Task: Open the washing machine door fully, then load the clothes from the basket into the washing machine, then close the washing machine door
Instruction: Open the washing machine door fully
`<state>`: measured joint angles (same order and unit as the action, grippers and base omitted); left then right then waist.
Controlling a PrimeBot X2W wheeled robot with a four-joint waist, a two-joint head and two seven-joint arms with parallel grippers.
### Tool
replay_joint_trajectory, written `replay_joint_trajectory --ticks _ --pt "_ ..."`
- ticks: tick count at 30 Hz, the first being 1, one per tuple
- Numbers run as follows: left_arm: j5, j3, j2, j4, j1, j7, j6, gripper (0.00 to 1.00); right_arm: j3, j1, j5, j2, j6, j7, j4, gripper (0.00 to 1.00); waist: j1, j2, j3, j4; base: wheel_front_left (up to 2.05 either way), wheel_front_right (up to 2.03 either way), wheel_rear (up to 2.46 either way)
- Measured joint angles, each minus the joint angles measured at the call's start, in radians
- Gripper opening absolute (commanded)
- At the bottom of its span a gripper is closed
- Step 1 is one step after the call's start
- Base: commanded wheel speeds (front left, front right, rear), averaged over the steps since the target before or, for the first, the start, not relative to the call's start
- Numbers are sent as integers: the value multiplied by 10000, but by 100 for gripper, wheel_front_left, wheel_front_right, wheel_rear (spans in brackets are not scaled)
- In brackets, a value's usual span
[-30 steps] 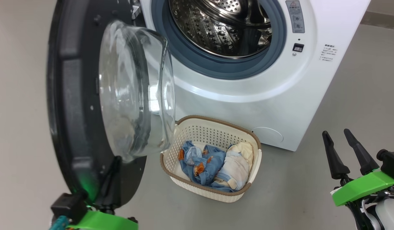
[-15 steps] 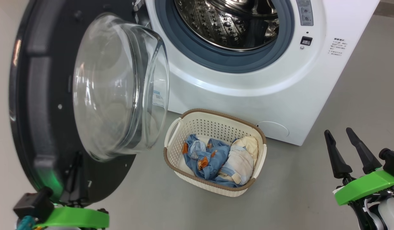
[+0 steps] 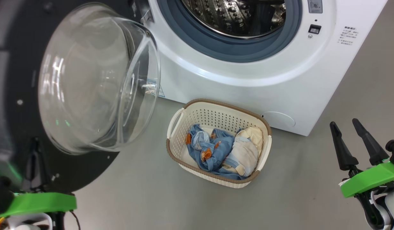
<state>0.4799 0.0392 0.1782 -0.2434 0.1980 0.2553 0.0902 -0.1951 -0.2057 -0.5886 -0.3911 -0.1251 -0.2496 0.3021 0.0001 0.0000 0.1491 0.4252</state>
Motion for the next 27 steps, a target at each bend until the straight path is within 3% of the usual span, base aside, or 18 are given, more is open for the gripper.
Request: replay_joint_trajectory --ticks 13,27 --pt "-353 1438 314 -1193 1016 2 -236 0 -224 -579 0 -462 0 0 -58 100 0 0 669 -40 0 0 0" --pt "-700 3014 422 -3083 2682 10 -1101 0 -370 -992 -4 -941 0 0 -100 100 0 0 1439 11 0 0 0"
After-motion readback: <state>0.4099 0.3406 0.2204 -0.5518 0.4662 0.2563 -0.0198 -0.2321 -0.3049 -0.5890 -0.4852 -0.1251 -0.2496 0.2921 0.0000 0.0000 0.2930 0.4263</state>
